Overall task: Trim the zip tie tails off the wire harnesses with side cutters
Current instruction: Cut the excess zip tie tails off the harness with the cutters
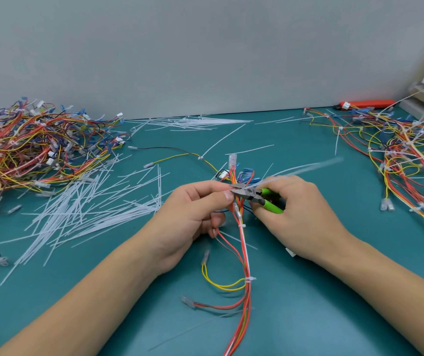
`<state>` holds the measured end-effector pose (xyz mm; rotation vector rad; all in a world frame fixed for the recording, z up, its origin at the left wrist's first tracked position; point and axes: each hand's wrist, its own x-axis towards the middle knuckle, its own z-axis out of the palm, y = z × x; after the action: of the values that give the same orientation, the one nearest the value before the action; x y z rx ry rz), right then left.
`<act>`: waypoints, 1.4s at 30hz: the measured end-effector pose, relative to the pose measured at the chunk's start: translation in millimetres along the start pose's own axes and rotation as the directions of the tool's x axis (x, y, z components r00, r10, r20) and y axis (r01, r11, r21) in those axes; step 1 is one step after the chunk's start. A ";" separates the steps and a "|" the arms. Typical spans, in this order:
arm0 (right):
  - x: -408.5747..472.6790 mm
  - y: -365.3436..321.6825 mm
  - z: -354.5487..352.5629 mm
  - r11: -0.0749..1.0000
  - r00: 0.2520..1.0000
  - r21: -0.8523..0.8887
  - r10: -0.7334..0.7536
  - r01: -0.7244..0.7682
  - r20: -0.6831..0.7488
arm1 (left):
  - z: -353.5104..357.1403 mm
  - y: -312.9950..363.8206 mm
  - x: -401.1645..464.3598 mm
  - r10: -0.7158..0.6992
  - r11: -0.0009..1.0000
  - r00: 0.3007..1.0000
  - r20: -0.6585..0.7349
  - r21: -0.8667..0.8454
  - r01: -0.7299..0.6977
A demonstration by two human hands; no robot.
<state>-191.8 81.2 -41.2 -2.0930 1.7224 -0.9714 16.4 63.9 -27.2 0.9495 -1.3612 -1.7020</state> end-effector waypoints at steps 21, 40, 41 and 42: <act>-0.6 3.7 1.8 0.999 1.000 -0.023 -0.030 0.030 0.004 | -1.0 -3.1 1.0 0.024 0.999 0.999 0.022 0.022 -0.025; -0.4 1.7 -1.5 0.997 0.998 0.038 -0.065 0.064 0.020 | -2.1 -2.8 0.5 0.005 1.000 1.000 0.014 0.004 -0.005; -1.1 1.7 -1.5 0.998 0.999 0.048 -0.044 0.043 0.017 | -2.0 -2.2 0.4 0.002 1.000 1.000 0.015 0.003 -0.002; -1.3 1.8 -1.7 0.998 0.999 0.053 -0.028 0.027 0.016 | -1.8 -1.9 0.4 0.002 1.000 1.000 0.016 0.006 -0.002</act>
<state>-194.3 82.3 -41.5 -2.0909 1.6455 -0.9937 17.6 63.0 -29.5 0.9398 -1.3777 -1.7083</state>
